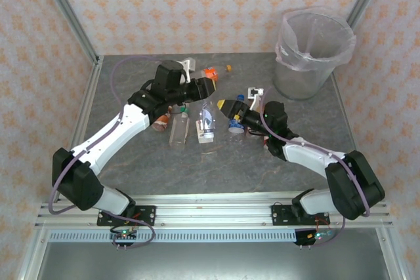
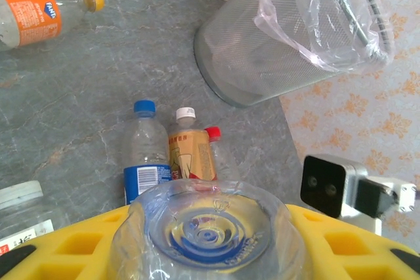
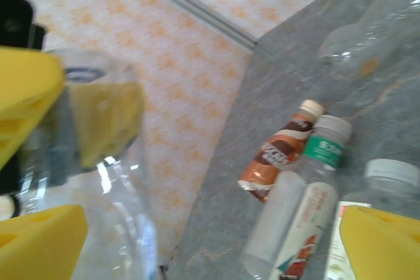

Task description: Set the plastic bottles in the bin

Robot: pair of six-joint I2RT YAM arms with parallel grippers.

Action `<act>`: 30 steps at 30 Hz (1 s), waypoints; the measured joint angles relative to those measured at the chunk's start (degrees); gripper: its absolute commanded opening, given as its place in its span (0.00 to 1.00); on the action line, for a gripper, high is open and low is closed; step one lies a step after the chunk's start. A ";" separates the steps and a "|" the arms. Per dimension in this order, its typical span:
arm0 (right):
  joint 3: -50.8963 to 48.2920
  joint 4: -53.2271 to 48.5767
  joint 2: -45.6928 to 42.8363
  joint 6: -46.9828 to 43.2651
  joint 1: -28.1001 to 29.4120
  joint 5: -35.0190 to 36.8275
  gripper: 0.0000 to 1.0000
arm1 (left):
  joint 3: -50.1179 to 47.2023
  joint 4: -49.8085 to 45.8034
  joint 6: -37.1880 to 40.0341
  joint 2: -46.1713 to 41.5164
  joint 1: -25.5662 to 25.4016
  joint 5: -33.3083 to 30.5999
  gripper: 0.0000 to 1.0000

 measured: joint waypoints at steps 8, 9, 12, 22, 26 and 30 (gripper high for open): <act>3.48 0.17 1.38 -0.52 3.26 -2.25 0.99 | 1.27 2.97 -0.20 3.98 0.00 -0.02 0.46; 3.52 0.13 1.81 -0.52 3.26 -2.25 0.99 | 1.36 3.41 -0.20 4.28 0.00 0.00 0.46; 3.69 -0.31 3.39 -0.48 3.26 -2.29 0.99 | 1.36 4.42 -0.44 4.70 0.00 0.15 0.46; 5.97 -2.23 6.93 0.11 3.63 -4.76 0.92 | 1.49 6.16 -0.57 5.31 0.00 0.81 0.46; 7.43 -2.95 7.67 0.07 3.76 -5.42 0.79 | 1.51 6.14 -0.48 5.33 0.00 0.66 0.46; 8.15 -3.30 7.80 -0.31 4.13 -5.20 0.65 | 1.64 6.10 -0.09 5.68 0.00 0.17 0.47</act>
